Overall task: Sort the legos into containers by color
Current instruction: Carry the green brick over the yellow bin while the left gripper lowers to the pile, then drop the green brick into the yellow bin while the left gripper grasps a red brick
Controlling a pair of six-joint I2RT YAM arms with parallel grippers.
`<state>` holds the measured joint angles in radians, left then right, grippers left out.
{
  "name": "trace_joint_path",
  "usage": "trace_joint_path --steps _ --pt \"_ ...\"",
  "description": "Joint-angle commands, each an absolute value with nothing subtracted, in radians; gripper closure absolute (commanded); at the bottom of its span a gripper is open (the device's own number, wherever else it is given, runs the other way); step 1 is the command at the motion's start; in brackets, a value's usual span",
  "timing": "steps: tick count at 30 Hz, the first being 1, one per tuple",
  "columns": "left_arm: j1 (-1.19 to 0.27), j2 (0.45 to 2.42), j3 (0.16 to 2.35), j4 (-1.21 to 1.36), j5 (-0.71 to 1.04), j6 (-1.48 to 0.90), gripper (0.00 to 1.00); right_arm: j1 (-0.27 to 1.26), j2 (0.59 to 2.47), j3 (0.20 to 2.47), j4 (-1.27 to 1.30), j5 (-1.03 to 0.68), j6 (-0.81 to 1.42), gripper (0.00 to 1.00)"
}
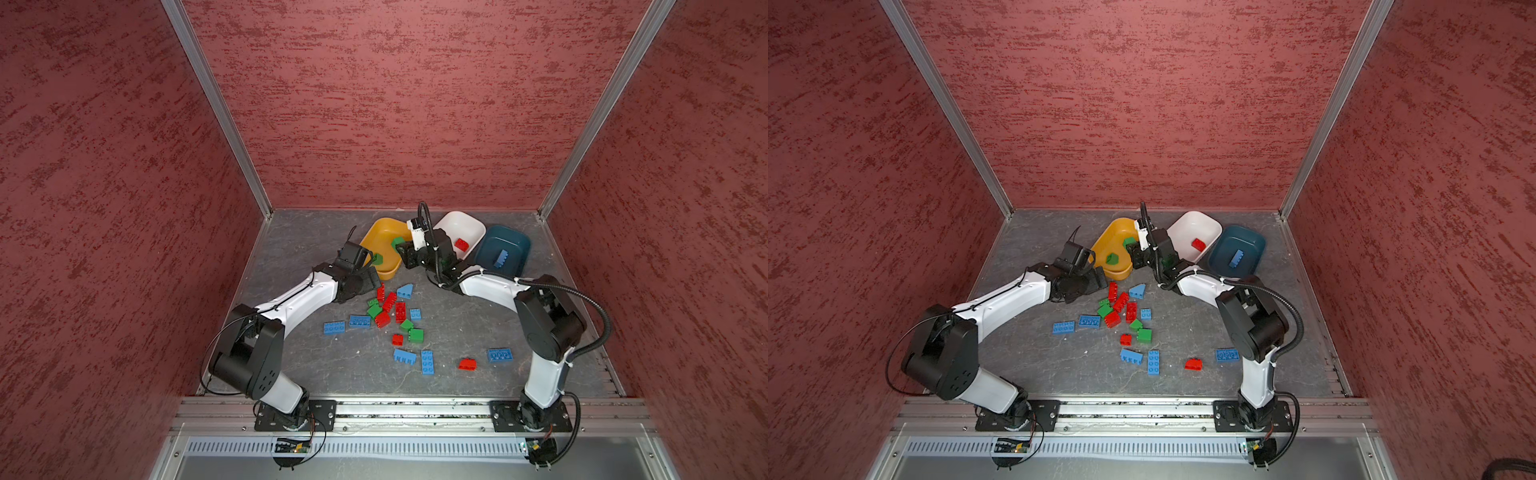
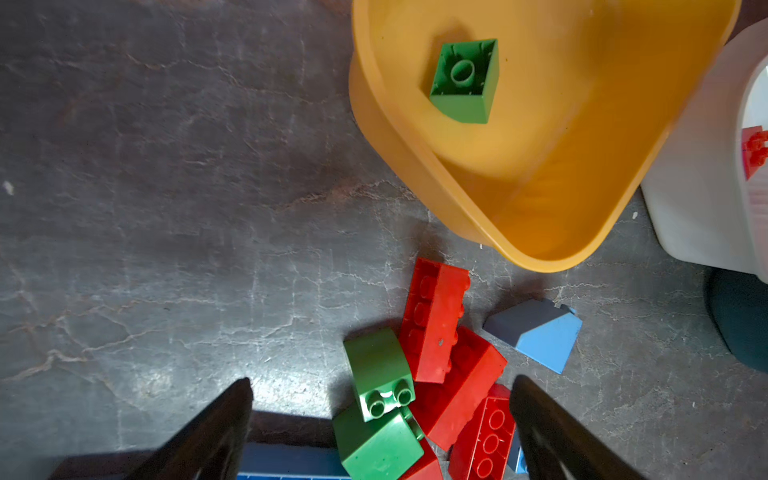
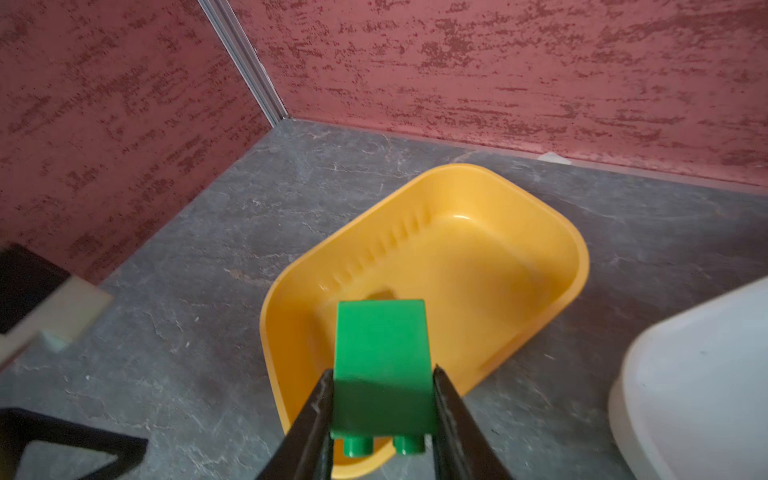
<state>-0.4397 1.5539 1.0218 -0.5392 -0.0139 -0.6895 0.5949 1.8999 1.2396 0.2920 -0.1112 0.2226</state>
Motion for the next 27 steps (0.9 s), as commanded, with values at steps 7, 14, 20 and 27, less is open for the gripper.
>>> trace_joint_path --steps 7,14,20,27 --pt "-0.494 1.658 1.108 -0.546 0.011 -0.595 0.17 0.600 2.040 1.433 0.249 -0.169 0.275 0.54" --pt "-0.528 1.758 1.193 -0.595 -0.039 -0.566 0.32 0.590 1.998 1.434 0.152 -0.099 0.259 0.33" --pt "-0.538 1.836 1.251 -0.610 -0.042 -0.565 0.45 0.475 1.890 1.310 0.111 -0.110 0.320 0.18" --pt "-0.553 1.899 1.295 -0.630 -0.065 -0.568 0.55 0.350 1.890 1.305 -0.026 -0.178 0.306 0.01"
